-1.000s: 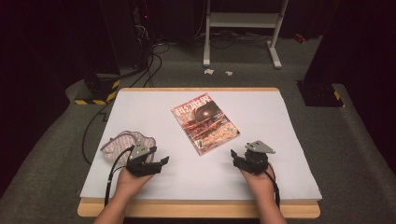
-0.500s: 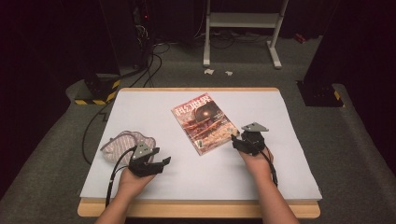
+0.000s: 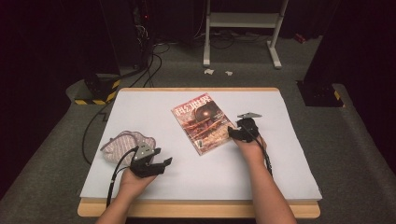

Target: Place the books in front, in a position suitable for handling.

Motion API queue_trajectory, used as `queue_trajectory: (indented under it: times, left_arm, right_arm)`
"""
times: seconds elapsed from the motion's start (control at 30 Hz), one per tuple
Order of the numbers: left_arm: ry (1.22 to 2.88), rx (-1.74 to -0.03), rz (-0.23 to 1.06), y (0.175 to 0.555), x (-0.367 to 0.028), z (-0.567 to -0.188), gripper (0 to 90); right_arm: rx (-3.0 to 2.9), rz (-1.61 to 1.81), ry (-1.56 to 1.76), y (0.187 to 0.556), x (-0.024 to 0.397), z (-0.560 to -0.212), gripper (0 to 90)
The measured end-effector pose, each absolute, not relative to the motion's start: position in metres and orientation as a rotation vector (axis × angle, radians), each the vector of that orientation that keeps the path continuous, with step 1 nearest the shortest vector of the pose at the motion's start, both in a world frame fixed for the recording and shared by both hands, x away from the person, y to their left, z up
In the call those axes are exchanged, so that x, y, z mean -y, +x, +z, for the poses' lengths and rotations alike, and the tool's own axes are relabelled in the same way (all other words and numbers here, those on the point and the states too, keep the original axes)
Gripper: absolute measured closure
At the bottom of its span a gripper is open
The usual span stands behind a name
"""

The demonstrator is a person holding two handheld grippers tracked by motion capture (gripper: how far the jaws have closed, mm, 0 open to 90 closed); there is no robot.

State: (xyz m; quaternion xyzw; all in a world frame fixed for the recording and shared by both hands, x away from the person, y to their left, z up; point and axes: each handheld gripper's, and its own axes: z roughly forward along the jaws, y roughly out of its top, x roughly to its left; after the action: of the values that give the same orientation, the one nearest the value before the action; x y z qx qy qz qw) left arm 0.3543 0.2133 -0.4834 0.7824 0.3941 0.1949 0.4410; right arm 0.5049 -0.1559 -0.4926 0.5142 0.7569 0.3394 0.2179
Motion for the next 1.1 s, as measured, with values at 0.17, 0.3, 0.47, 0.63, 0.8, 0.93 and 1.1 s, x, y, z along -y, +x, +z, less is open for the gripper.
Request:
queue_trajectory:
  times: [0.17,0.3,0.47,0.63,0.8,0.93,1.1]
  left_arm:
    - [1.943,-0.977,0.475,0.355,-0.213,-0.484,35.1]
    - [1.948,-0.979,0.465,0.355,-0.212,-0.485,34.5]
    - [1.948,-0.974,0.462,0.355,-0.212,-0.484,36.7]
    - [1.95,-0.987,0.45,0.357,-0.211,-0.485,36.0]
    - [1.945,-0.991,0.428,0.358,-0.21,-0.487,38.1]
    - [1.954,-1.0,0.422,0.359,-0.208,-0.489,38.3]
    - [1.951,-1.016,0.422,0.36,-0.207,-0.489,38.7]
  right_arm:
    - [-2.112,0.981,1.467,0.508,0.155,-0.5,40.4]
    - [-2.156,1.016,1.455,0.506,0.153,-0.5,43.6]
    - [-2.186,1.003,1.429,0.498,0.146,-0.499,42.8]
    - [-2.208,1.029,1.399,0.481,0.139,-0.501,43.4]
    - [-2.245,1.028,1.345,0.463,0.126,-0.5,43.6]
    - [-2.288,1.042,1.282,0.447,0.112,-0.5,44.3]
    - [-2.3,1.038,1.225,0.437,0.104,-0.5,44.7]
